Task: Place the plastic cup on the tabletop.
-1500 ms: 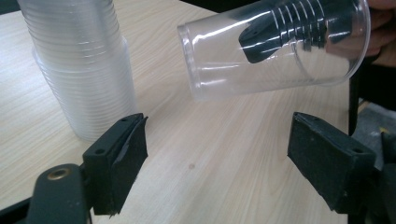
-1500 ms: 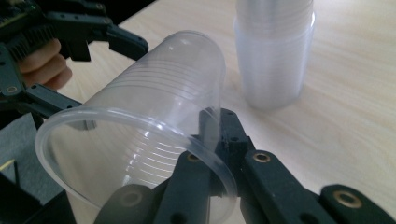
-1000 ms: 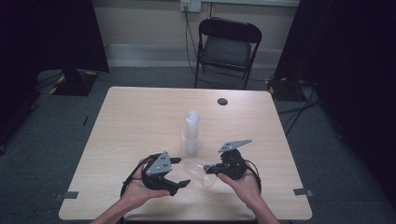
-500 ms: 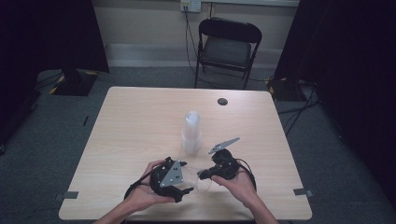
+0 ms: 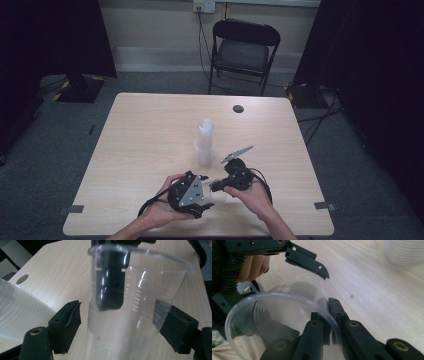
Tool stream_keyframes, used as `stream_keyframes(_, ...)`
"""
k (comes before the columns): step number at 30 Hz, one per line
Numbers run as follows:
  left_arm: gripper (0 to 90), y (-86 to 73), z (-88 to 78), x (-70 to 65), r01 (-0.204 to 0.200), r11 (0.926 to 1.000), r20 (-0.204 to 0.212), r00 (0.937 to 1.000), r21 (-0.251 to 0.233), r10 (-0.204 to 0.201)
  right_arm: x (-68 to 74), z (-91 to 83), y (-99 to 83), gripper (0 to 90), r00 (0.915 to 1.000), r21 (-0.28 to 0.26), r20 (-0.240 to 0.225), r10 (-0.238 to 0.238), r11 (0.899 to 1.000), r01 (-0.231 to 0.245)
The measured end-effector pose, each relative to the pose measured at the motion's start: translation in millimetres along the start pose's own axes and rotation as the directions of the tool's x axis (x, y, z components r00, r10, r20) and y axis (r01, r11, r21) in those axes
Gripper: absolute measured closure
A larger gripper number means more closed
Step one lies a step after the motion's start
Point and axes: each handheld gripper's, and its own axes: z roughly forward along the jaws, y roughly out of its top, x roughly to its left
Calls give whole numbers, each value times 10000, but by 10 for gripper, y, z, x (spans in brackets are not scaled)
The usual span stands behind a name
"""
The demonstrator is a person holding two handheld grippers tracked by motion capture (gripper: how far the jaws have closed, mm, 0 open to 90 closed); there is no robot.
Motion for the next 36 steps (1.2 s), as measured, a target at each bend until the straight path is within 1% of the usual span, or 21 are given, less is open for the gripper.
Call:
stream_keyframes(1, 229, 7, 3, -7, -26, 10000, 31, 10000, -66, 26, 0, 7, 2, 883, 10000, -29, 7, 57, 10000, -57)
stream_keyframes(2, 243, 22, -3, -17, 115, 9994, 173, 9998, -316, -109, 4, 25, 7, 888, 10000, -17, -2, 51, 10000, -51)
stream_keyframes(4, 243, 37, -5, -24, 175, 9991, 185, 9997, -380, -168, 24, 48, 14, 888, 10000, 49, -29, 70, 10000, -70)
stream_keyframes(6, 246, 44, -11, -45, 37, 9989, 153, 9999, -460, -30, 35, 59, 20, 888, 10000, 55, -42, 73, 10000, -72)
stream_keyframes(8, 249, 48, -16, -53, 97, 9988, 216, 9997, -475, -87, 40, 64, 22, 888, 10000, 88, -29, 88, 9999, -88)
stream_keyframes(11, 250, 64, -26, -60, -12, 9989, 175, 9998, -472, 20, 45, 100, 19, 888, 9998, 190, -45, 173, 9997, -172)
stream_keyframes(17, 255, 56, 2, -80, -127, 9993, 279, 9995, -340, 137, 49, 157, 5, 885, 9995, 337, -100, 308, 9990, -304)
stream_keyframes(18, 257, 54, 8, -87, -182, 9994, 368, 9991, -304, 193, 62, 168, 5, 882, 9994, 400, -148, 297, 9988, -291)
stream_keyframes(21, 265, 47, 21, -102, -252, 9994, 449, 9986, -254, 263, 89, 179, 9, 876, 9996, 424, -105, 275, 9987, -270)
stream_keyframes(24, 273, 39, 23, -112, -207, 9996, 453, 9987, -186, 215, 96, 196, 6, 871, 9995, 495, -115, 296, 9983, -290)
stream_keyframes(25, 279, 37, 22, -106, -249, 9994, 421, 9988, -240, 259, 87, 198, 3, 869, 9994, 475, -128, 323, 9984, -316)
stream_keyframes(26, 283, 31, 22, -104, -198, 9992, 348, 9992, -348, 210, 80, 197, 1, 857, 9993, 432, -176, 343, 9985, -336)
stream_keyframes(27, 282, 31, 22, -104, -198, 9992, 348, 9992, -348, 210, 80, 197, 1, 857, 9993, 432, -176, 343, 9985, -336)
stream_keyframes(28, 284, 30, 14, -96, -146, 9990, 329, 9993, -412, 160, 78, 197, -2, 814, 9992, 362, -213, 344, 9988, -337)
stream_keyframes(29, 284, 26, 11, -88, -44, 9987, 311, 9995, -506, 60, 78, 197, -2, 814, 9992, 362, -213, 344, 9988, -337)
stream_keyframes(30, 283, 14, 6, -69, 258, 9977, 311, 9992, -619, -239, 79, 191, -2, 811, 9993, 297, -198, 326, 9990, -320)
stream_keyframes(31, 283, 14, 6, -69, 258, 9977, 311, 9992, -619, -239, 79, 191, -2, 811, 9993, 297, -198, 326, 9990, -320)
stream_keyframes(32, 283, -5, -1, -50, 412, 9969, 289, 9988, -666, -393, 73, 171, -3, 776, 9995, 106, -179, 279, 9996, -277)
stream_keyframes(34, 282, -22, -6, -28, 783, 9944, 344, 9965, -712, -760, 70, 141, -5, 765, 9995, -143, -162, 270, 9995, -273)
stream_keyframes(35, 282, -22, -6, -28, 783, 9944, 344, 9965, -712, -760, 70, 141, -5, 765, 9995, -143, -162, 270, 9995, -273)
stream_keyframes(36, 283, -37, -11, 1, 1119, 9899, 302, 9935, -870, -1097, 69, 114, -8, 746, 9995, -322, -208, 223, 9992, -230)
